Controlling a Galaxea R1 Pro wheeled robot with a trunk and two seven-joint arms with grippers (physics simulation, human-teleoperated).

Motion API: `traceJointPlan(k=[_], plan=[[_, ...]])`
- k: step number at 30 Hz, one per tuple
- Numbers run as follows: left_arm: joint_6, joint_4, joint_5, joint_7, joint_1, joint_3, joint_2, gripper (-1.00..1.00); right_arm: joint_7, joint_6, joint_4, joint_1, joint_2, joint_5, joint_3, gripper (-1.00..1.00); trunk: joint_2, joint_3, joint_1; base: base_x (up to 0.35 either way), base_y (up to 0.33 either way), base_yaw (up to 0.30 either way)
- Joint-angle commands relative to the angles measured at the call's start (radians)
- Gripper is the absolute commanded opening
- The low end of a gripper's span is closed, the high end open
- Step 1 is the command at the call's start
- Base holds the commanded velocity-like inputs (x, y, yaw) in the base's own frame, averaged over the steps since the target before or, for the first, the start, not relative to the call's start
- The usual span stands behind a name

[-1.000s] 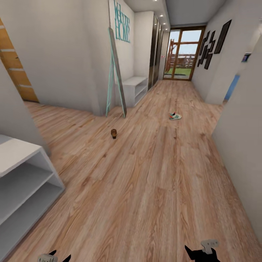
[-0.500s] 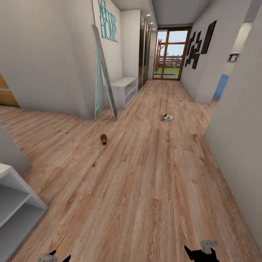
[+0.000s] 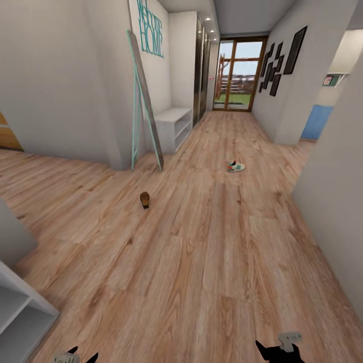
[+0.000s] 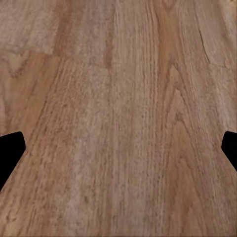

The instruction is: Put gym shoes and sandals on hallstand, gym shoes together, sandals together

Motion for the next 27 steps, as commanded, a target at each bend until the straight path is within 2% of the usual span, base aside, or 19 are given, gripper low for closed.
traceJointPlan(k=[1,8,27], plan=[[-0.003,0.001,-0.003,-0.006,-0.001,0.007,0.000,1.00,0.004,-0.003,0.001,-0.001,-0.001,-0.010,0.008,1.00,0.000,-0.001,0.000,0.337,0.117,0.000],[-0.003,0.001,-0.003,-0.006,-0.001,0.006,0.000,1.00,0.004,-0.003,0.001,-0.001,0.000,-0.009,0.008,1.00,0.000,-0.001,0.000,0.337,0.082,0.000],[-0.003,0.001,-0.003,-0.006,-0.001,0.008,0.000,1.00,0.003,-0.003,0.001,-0.001,0.002,-0.010,0.008,1.00,0.000,-0.001,0.000,0.337,0.005,0.000]])
